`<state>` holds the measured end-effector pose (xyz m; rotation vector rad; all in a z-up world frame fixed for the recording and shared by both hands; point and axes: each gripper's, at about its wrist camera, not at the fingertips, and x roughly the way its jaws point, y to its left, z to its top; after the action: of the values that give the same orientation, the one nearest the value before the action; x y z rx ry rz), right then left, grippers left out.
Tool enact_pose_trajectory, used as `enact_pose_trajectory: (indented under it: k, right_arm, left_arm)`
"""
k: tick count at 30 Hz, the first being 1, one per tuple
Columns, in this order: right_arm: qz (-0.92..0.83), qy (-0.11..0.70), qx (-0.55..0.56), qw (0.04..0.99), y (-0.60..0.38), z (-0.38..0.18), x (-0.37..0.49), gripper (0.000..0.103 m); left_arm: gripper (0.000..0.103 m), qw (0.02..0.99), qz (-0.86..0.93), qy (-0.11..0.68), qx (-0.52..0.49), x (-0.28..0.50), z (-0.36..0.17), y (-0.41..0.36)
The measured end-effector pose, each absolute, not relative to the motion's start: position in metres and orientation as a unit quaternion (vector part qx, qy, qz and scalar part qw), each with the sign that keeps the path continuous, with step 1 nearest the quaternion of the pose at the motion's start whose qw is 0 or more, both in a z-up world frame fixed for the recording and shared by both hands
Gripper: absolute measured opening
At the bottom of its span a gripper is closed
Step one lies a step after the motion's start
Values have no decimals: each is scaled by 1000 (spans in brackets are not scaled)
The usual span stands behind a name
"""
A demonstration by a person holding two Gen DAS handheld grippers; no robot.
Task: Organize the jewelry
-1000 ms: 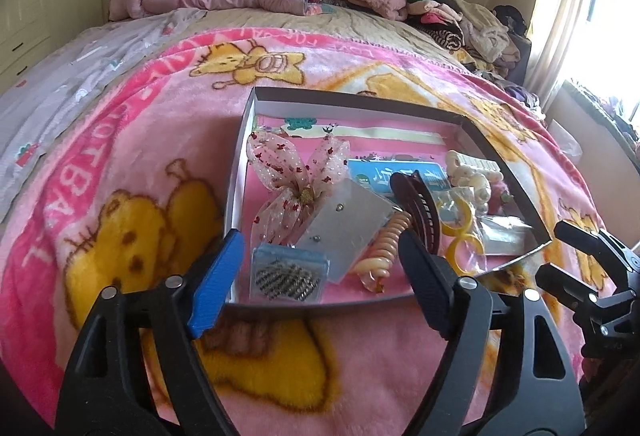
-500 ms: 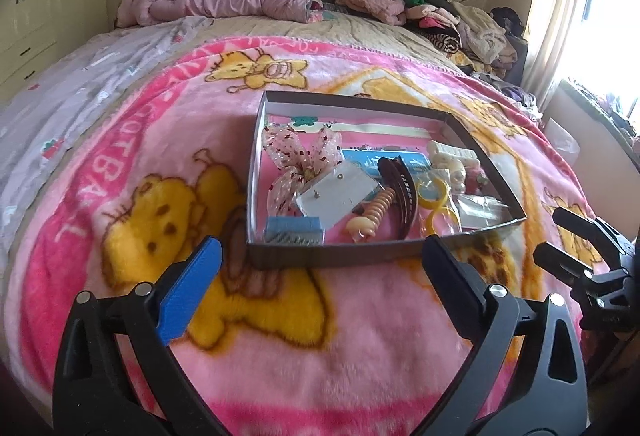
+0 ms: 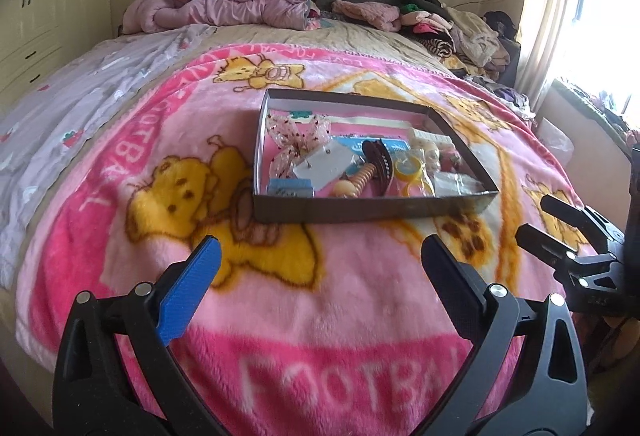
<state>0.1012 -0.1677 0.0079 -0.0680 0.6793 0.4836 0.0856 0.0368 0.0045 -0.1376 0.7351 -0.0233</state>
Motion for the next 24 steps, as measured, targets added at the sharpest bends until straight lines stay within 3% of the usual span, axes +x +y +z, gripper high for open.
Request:
enact_pose_trajectory:
  k: [24]
  right_arm:
    - [227, 328, -22, 917, -161, -6, 45, 97]
  left_arm:
    - [92, 929, -9, 361, -85, 46, -15, 34]
